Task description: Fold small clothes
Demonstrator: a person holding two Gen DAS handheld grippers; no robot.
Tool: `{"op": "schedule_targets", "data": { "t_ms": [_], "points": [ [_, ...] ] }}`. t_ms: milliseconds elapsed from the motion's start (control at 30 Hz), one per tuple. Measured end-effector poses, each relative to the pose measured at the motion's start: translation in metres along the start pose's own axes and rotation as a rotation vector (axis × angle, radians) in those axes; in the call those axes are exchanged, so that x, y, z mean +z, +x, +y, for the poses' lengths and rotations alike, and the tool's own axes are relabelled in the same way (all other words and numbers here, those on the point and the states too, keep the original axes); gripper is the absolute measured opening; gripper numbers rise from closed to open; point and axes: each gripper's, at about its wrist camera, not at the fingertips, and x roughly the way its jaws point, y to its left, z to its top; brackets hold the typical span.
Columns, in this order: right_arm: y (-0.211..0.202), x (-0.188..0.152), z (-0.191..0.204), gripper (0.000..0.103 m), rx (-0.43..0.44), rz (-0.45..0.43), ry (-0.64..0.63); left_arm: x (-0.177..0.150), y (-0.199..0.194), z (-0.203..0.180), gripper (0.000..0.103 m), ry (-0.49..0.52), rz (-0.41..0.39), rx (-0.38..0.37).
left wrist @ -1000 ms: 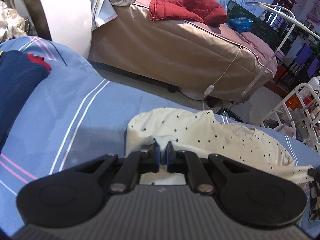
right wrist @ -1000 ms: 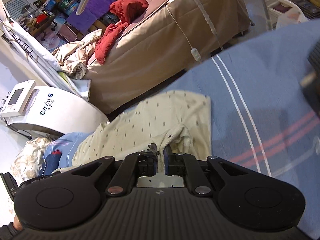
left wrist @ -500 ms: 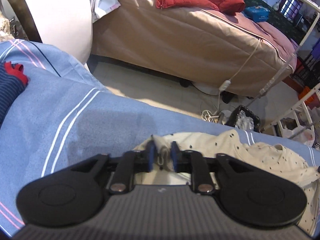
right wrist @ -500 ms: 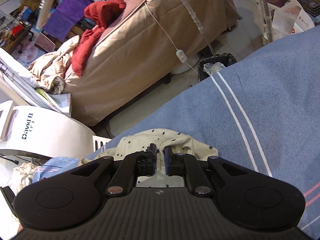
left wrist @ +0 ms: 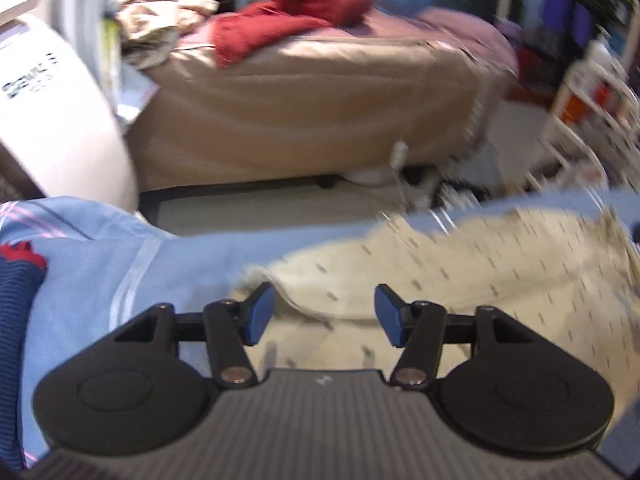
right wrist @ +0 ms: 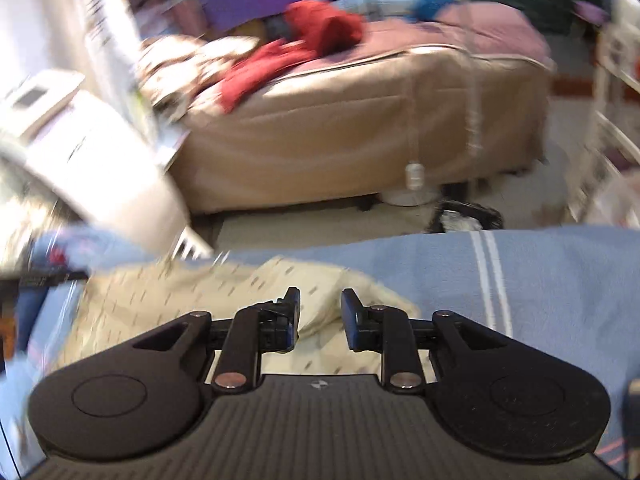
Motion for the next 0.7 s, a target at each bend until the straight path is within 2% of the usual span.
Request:
{"op": "schedule_targets", "data": {
  "t_ms": [67,133,267,333,433,533,633,700],
  "points": [
    [0.014,-0.005,0.009,0.027,-0.020,0.066,-0.084,-0.009,0.012,-0.017,0.033,0.059,0.048,0.001],
    [0.026,-0.008,0.011,0.022,-0.062,0.094,-0.117,-0.019,0.022,-0.025,0.026,0.094,0.062,0.020],
    [0.045,-0.005,0.012,0.022,-0.055,0.123,-0.133,-0.022,0.037,-0.019,0.026,0.046,0.067,0.026],
    [0.054,0.002,0.016,0.022,-0.060,0.115,-0.165,-0.010,0.045,-0.013,0.026,0.023,0.051,0.031],
    [0.068,0.012,0.015,0.022,-0.056,0.125,-0.140,0.009,0.063,-0.010,0.026,0.027,0.054,0.045],
    [0.082,0.026,0.002,0.022,-0.082,0.116,-0.077,0.028,0.075,-0.003,0.027,-0.004,0.029,0.075],
    [0.089,0.036,-0.006,0.023,-0.129,0.104,-0.040,0.043,0.085,0.008,0.028,-0.010,0.033,0.153],
    [0.089,0.038,-0.007,0.023,-0.173,0.095,-0.040,0.047,0.080,0.015,0.028,-0.044,0.022,0.151]
  ]
}}
